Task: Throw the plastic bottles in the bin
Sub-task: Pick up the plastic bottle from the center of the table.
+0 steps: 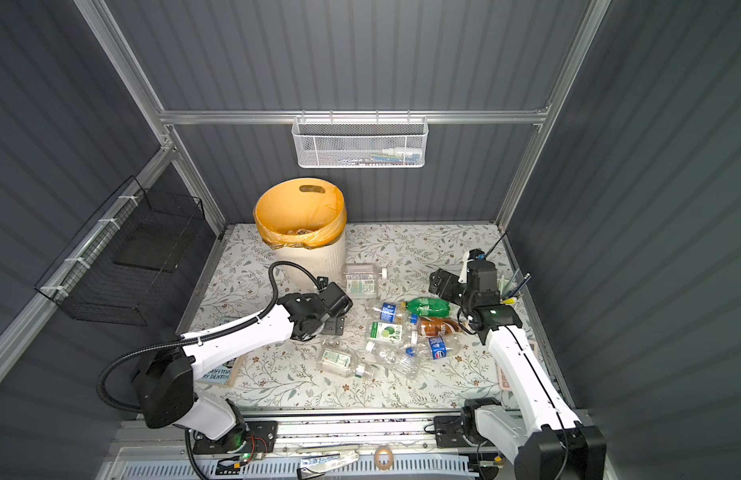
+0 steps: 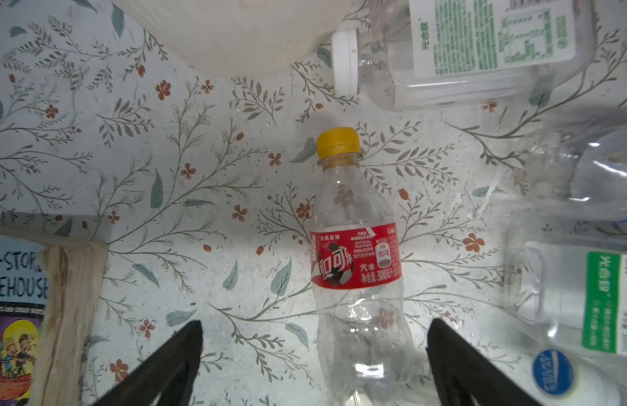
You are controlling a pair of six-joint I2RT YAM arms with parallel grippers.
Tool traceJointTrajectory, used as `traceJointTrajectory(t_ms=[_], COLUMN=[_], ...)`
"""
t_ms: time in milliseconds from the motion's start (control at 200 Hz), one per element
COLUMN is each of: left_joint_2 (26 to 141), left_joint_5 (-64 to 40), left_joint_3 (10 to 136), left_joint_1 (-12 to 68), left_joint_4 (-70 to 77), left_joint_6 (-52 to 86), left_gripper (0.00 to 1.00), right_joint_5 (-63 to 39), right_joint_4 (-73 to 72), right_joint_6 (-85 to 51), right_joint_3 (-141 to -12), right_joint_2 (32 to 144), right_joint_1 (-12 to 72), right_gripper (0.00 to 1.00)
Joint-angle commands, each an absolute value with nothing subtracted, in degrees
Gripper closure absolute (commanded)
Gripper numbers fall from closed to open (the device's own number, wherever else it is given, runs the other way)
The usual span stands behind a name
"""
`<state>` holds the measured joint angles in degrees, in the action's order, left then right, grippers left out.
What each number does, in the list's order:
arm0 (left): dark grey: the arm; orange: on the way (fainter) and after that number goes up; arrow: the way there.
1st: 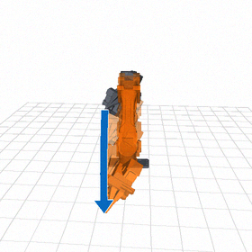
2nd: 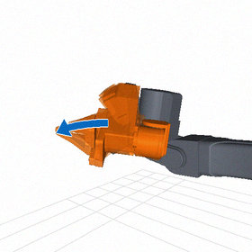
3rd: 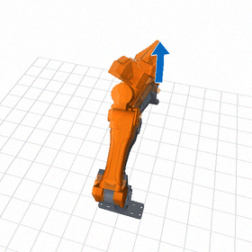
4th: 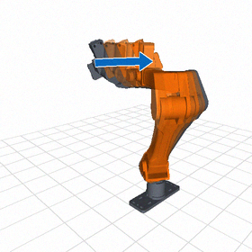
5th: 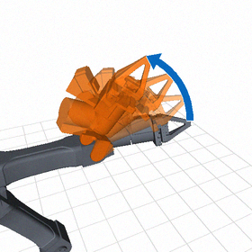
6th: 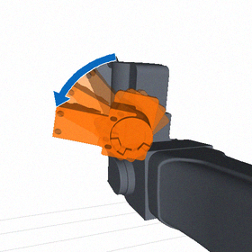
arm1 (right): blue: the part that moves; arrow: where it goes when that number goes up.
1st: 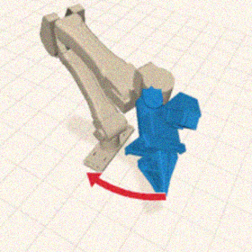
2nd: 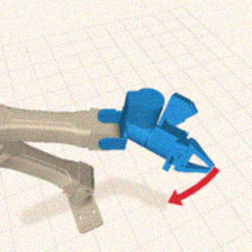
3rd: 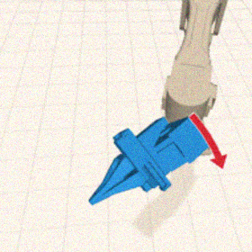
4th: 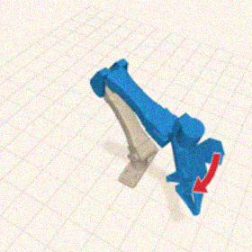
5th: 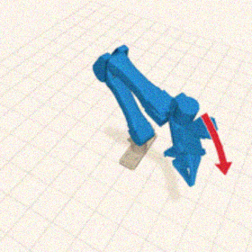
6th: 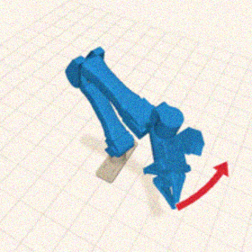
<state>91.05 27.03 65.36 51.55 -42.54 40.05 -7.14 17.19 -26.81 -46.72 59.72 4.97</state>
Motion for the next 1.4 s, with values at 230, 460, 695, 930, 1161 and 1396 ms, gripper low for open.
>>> traceJointTrajectory(t_ms=[230, 460, 695, 930, 1161, 1396], left_joint_2=[99.1, 100.7, 98.0, 86.2, 70.7, 67.2], left_joint_5=[20.8, 19.9, 19.1, 23.3, 35.4, 40.4], left_joint_3=[63.2, 61.8, 60.8, 61.2, 62.4, 71.1], left_joint_1=[51.0, 50.0, 49.3, 50.2, 54.4, 54.3], left_joint_4=[-34.5, -32.1, -30.2, -27.3, -18.6, -4.6], left_joint_6=[41.0, 40.6, 40.6, 38.2, 21.7, -3.5], left_gripper=[0.06, 0.27, 0.46, 0.53, 0.55, 0.53], right_joint_5=[-6.0, -5.9, -5.8, -4.9, -4.5, -5.3], right_joint_4=[17.0, 17.1, 16.9, 16.6, 15.9, 15.3], right_joint_6=[-26.7, -26.3, -26.2, -25.6, -25.5, -26.0], right_joint_3=[-46.7, -46.6, -46.3, -46.3, -46.4, -46.9], right_joint_2=[59.2, 59.2, 59.1, 58.4, 58.0, 58.4], right_joint_1=[5.2, 5.2, 5.2, 5.1, 5.1, 5.1], right_gripper=[0.01, 0.01, 0.01, 0.01, 0.01, 0.01])
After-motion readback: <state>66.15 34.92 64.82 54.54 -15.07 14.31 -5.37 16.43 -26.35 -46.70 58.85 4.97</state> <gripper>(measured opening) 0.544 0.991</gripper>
